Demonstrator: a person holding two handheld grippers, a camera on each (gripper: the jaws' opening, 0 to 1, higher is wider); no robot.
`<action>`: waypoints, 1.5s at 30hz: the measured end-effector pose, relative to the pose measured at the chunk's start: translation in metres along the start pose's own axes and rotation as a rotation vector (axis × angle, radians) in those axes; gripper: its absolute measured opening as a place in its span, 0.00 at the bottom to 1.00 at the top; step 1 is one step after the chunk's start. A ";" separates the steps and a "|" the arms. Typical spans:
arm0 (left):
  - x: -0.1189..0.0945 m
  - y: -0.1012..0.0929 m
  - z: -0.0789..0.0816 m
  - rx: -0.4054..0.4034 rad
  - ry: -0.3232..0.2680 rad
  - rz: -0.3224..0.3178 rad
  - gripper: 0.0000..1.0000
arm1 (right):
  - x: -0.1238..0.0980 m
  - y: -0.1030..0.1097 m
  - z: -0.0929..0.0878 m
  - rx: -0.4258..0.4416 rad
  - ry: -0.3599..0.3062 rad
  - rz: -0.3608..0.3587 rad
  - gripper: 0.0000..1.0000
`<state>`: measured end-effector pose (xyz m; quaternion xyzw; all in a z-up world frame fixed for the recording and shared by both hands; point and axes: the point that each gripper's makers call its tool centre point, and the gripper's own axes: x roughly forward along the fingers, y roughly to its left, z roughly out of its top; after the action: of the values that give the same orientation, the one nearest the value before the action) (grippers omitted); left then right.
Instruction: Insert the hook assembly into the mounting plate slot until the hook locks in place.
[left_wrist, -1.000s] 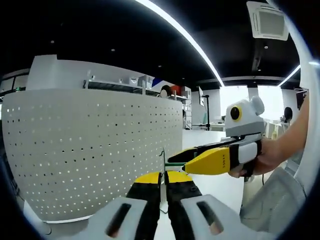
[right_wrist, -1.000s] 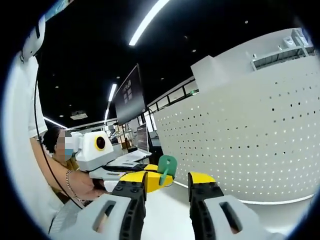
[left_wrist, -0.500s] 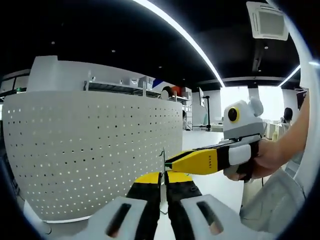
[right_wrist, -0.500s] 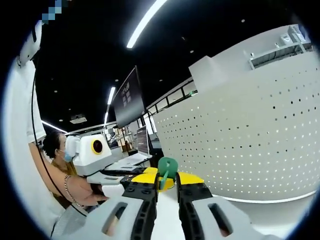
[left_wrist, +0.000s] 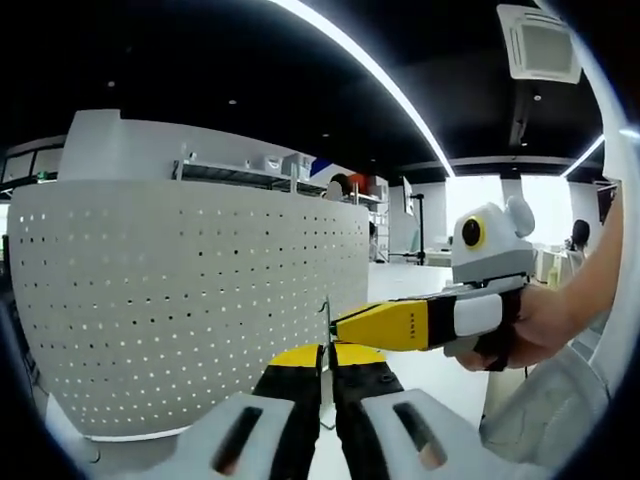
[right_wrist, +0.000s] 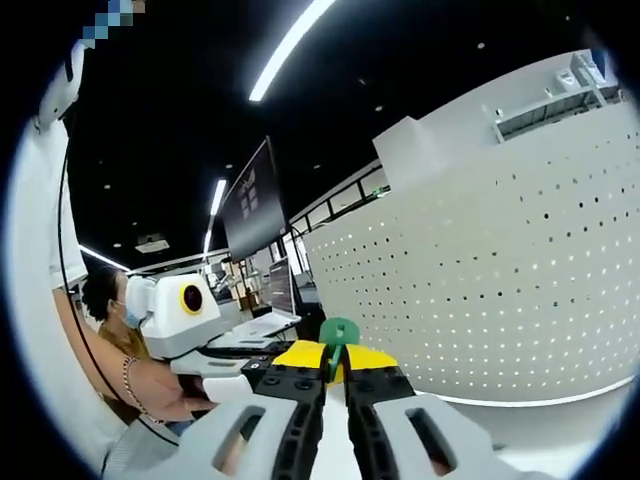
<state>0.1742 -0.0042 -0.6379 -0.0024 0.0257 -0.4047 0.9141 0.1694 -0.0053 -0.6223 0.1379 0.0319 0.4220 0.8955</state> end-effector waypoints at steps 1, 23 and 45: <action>0.000 0.000 0.000 -0.002 0.000 0.001 0.02 | 0.000 0.000 0.000 0.004 -0.002 -0.001 0.03; -0.001 0.000 0.003 -0.003 -0.014 0.009 0.04 | 0.001 0.000 0.002 0.034 -0.007 -0.026 0.00; 0.006 -0.005 -0.016 0.015 0.053 -0.055 0.76 | 0.002 0.005 -0.003 0.041 0.022 0.002 0.00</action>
<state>0.1732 -0.0118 -0.6544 0.0143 0.0467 -0.4297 0.9017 0.1662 0.0000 -0.6238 0.1516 0.0505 0.4234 0.8917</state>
